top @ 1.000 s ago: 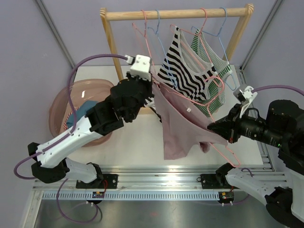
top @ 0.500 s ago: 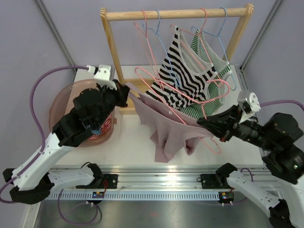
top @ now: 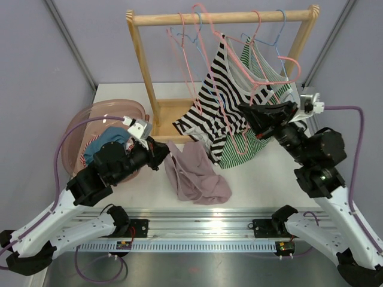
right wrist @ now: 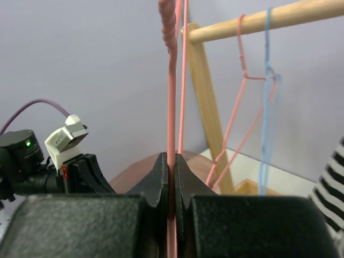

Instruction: Remove the tank top from the hanger

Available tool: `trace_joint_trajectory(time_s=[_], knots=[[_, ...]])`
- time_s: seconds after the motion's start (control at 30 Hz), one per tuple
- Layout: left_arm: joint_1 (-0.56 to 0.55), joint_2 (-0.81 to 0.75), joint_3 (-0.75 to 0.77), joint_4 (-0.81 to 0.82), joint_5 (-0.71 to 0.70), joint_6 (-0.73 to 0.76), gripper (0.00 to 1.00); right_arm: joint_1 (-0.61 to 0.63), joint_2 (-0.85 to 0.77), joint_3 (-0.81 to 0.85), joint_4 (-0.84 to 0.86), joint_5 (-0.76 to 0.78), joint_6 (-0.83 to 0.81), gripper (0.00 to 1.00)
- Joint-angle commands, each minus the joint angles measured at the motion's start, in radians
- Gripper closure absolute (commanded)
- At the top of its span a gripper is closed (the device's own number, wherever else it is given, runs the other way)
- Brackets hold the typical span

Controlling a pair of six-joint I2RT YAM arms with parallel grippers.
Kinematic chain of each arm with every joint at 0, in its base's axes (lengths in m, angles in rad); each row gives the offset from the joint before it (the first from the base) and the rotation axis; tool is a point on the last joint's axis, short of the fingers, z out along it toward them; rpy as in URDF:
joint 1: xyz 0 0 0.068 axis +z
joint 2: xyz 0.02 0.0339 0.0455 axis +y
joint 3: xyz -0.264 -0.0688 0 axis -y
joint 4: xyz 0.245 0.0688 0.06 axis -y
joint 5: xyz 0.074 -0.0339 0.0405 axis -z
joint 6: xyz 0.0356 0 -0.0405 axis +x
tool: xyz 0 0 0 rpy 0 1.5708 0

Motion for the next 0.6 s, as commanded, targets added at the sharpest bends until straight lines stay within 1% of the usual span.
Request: trace_joint_trajectory(time_s=[0.0,0.03,0.07,0.1,0.13,0.23,0.3,0.37,0.4,0.47,0.53,0.57], knots=[[0.004,0.016,0.028,-0.047,-0.206,-0.086,1.00,-0.003,-0.062,0.220,-0.341,0.177,-0.132,1.00],[0.004,0.027,0.031,-0.067,-0.232,-0.109,1.00,-0.003,-0.061,0.283,-0.517,0.241,-0.154,1.00],[0.004,0.041,0.029,-0.089,-0.251,-0.117,1.00,-0.003,-0.058,0.309,-0.594,0.269,-0.197,1.00],[0.004,0.047,0.028,-0.094,-0.269,-0.123,1.00,-0.003,-0.044,0.334,-0.668,0.294,-0.203,1.00],[0.004,0.050,0.023,-0.095,-0.276,-0.127,1.00,-0.003,-0.035,0.370,-0.786,0.358,-0.209,1.00],[0.004,0.050,0.023,-0.098,-0.296,-0.149,1.00,-0.003,-0.003,0.412,-0.930,0.419,-0.234,1.00],[0.004,0.055,0.029,-0.106,-0.308,-0.153,1.00,-0.003,0.013,0.446,-1.000,0.438,-0.240,1.00],[0.004,0.066,0.049,-0.135,-0.325,-0.155,0.97,-0.003,0.036,0.476,-1.041,0.456,-0.246,1.00],[0.004,0.082,0.055,-0.144,-0.325,-0.153,0.90,-0.003,0.049,0.492,-1.061,0.458,-0.252,1.00],[0.004,0.096,0.071,-0.163,-0.319,-0.147,0.87,-0.004,0.106,0.542,-1.109,0.458,-0.264,1.00],[0.004,0.109,0.074,-0.169,-0.311,-0.147,0.69,-0.003,0.151,0.588,-1.114,0.466,-0.280,1.00],[0.004,0.112,0.079,-0.170,-0.299,-0.147,0.59,-0.003,0.198,0.605,-1.109,0.464,-0.286,1.00]])
